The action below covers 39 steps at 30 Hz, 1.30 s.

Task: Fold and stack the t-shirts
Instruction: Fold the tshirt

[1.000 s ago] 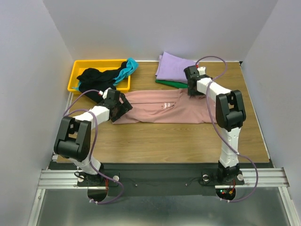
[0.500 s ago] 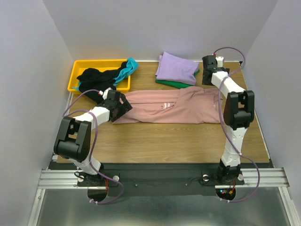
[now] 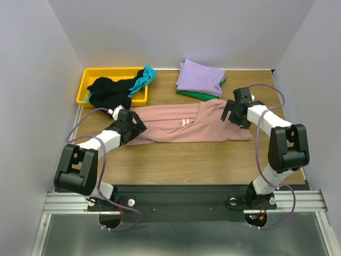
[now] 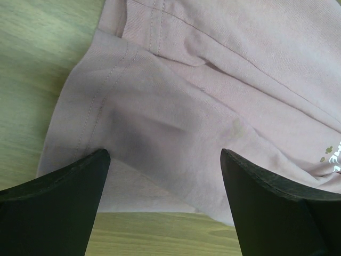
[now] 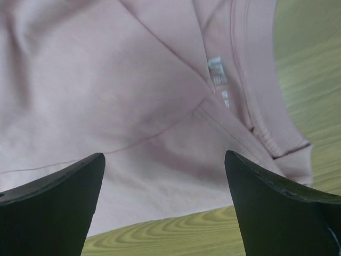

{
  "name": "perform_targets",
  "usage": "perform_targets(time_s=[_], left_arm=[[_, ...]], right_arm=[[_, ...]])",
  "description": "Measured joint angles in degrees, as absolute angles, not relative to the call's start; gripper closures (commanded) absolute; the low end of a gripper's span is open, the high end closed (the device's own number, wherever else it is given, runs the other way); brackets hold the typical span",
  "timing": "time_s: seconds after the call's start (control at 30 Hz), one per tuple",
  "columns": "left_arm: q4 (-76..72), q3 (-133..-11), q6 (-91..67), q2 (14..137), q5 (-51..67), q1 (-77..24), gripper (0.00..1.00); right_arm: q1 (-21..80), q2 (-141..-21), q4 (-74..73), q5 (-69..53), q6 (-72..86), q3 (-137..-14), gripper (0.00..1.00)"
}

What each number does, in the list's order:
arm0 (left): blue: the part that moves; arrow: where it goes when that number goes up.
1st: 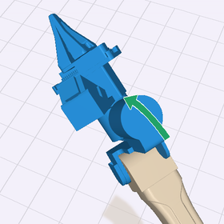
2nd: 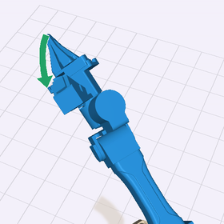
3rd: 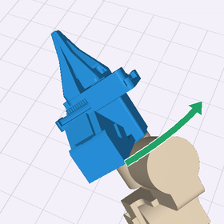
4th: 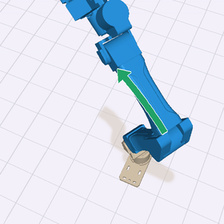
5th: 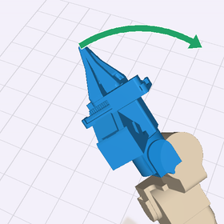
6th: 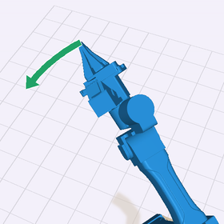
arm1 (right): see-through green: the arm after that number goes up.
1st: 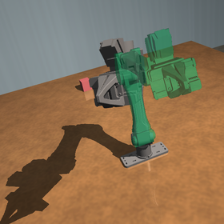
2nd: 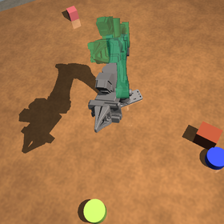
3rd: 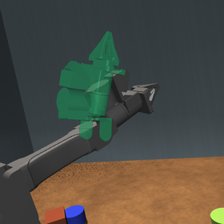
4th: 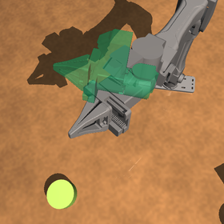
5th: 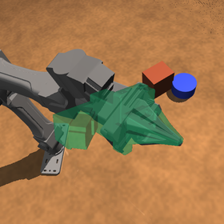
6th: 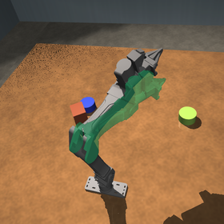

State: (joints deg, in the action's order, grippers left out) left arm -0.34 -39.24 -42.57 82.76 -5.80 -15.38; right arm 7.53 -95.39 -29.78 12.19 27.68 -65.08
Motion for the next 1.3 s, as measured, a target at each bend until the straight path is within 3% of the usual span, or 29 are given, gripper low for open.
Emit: perform_targets(time_s=[0.4, 0.7, 0.9, 1.07, 1.3], left_arm=[[8.0, -37.5, -45.9, 78.4, -11.6, -15.4, 0.02], [10.1, -35.6, -47.0, 75.3, -8.8, -15.7, 0.02], [16.0, -34.8, -48.8, 72.3, -8.2, -22.4, 0.02], [27.9, -33.8, -53.1, 61.8, -6.9, -30.7, 0.01], [34.6, -35.7, -56.9, 41.5, -11.7, -31.8, 0.01]], right_arm=[[3.5, -101.2, -25.8, 7.8, 32.6, -63.2, 0.00], [1.7, -105.2, -25.0, 7.4, 31.6, -68.1, 0.00], [1.4, -105.3, -24.8, 7.3, 29.8, -68.6, 0.00], [0.8, -101.5, -25.3, 6.7, 28.4, -68.2, 0.00], [0.7, -86.1, -24.5, -2.0, 27.4, -64.0, 0.00]])
